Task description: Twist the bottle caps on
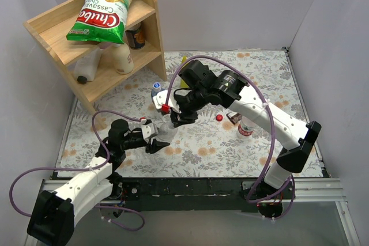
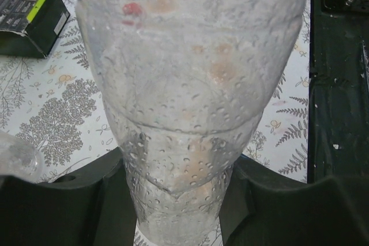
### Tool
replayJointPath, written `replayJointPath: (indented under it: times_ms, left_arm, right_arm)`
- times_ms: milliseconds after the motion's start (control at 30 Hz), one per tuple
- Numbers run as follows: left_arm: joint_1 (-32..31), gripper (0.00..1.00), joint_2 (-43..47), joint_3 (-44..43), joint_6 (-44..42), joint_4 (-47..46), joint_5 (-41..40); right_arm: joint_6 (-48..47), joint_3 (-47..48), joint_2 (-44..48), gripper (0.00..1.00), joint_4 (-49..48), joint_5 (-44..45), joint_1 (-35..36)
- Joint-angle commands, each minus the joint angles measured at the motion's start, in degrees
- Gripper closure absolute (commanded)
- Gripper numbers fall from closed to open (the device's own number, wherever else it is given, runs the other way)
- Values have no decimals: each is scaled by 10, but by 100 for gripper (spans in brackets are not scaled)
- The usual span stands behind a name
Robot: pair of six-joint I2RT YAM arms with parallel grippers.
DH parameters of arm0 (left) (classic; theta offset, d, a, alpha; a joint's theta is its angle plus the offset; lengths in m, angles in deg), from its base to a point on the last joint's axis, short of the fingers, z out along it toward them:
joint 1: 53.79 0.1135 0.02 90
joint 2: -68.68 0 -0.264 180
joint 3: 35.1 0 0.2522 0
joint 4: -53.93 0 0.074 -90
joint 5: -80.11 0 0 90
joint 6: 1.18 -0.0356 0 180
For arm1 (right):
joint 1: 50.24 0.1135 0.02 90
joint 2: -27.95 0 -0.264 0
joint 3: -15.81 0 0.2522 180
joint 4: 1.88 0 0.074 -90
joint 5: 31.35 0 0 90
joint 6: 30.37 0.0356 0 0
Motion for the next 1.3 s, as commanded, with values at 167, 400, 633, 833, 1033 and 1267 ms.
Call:
replayJointPath:
  times_ms: [167, 400, 633, 833, 1033, 1267]
  left_arm:
    - [-6, 100, -27, -47, 84, -121, -18]
    - [-7, 100, -41, -104, 97, -68, -41]
    - [-7, 100, -53, -140, 63, 27, -73]
    - [-6, 100, -63, -181, 39, 75, -68]
    - [-6, 100, -47, -185, 22, 83, -57]
    - [-6, 100, -31, -161, 15, 77, -65]
  right_arm:
    - [128, -24, 11, 77, -82, 31, -6]
    - [234, -16, -15, 79, -124, 121, 2]
    - [272, 5, -35, 80, -146, 113, 4]
    - [245, 43, -62, 81, -133, 102, 4]
    - [213, 54, -62, 77, -125, 100, 3]
    - [229, 34, -53, 74, -120, 94, 2]
